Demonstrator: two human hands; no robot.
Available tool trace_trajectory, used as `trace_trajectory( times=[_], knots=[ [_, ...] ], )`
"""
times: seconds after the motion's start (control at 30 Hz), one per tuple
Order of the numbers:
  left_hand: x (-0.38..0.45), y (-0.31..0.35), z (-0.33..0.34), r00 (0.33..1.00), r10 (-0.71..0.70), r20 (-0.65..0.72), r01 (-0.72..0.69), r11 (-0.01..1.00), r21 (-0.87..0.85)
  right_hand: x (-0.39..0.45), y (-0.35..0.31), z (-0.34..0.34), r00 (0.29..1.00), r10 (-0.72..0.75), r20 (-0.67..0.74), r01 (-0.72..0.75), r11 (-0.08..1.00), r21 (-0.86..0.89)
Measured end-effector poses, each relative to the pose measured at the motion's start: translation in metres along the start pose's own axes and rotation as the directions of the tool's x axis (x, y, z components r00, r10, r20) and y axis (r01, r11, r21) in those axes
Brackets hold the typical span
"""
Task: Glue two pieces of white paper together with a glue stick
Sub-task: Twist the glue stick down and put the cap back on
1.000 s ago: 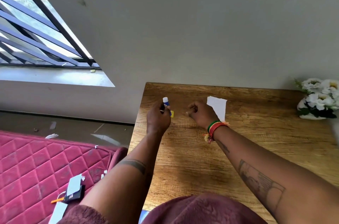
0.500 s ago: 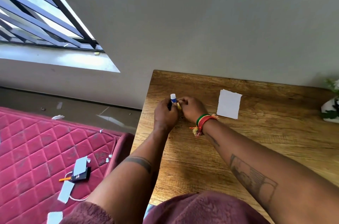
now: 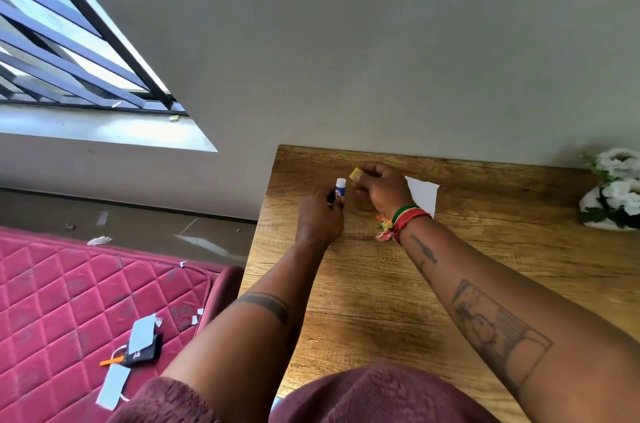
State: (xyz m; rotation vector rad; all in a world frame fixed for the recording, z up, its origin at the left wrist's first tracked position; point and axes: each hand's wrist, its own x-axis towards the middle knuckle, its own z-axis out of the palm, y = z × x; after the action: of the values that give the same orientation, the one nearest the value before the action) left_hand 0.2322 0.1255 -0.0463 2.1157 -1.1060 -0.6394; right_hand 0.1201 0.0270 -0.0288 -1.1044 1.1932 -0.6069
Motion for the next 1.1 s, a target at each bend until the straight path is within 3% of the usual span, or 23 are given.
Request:
trace_trajectory(
  times=[0.17,0.47,0.57,0.7,0.77,0.87,1.1],
  knots=[
    [-0.005,0.01,-0.001,0.996,0.082,0.022,-0.083,0.995,0.054,-0.012,-0.01,-0.008,0.994,-0.084,0.068,0.084,0.996,0.001],
    [-0.023,0.029,-0.004,0.989,0.14,0.043,-0.143,0.988,0.062,-0.037,-0.017,-0.02,0.983,-0.175,0.06,0.183,0.967,-0.175],
    [-0.025,0.04,-0.007,0.994,0.101,0.033,-0.101,0.995,0.011,-0.049,-0.018,-0.026,0.96,-0.263,0.094,0.279,0.898,-0.34],
    [-0.027,0.05,-0.009,0.994,0.06,0.089,-0.055,0.997,-0.054,-0.064,-0.012,-0.04,0.907,-0.256,0.334,0.411,0.712,-0.57],
    [-0.029,0.053,-0.009,0.991,0.041,0.128,-0.029,0.995,-0.093,-0.07,-0.007,-0.045,0.888,-0.244,0.389,0.454,0.6,-0.659],
    [-0.033,0.059,-0.006,0.987,0.044,0.154,-0.021,0.989,-0.146,-0.075,-0.002,-0.048,0.878,-0.313,0.361,0.477,0.517,-0.711],
    [-0.039,0.061,0.001,0.981,0.065,0.185,-0.036,0.987,-0.154,-0.076,0.003,-0.055,0.876,-0.376,0.304,0.464,0.48,-0.744]
  ],
)
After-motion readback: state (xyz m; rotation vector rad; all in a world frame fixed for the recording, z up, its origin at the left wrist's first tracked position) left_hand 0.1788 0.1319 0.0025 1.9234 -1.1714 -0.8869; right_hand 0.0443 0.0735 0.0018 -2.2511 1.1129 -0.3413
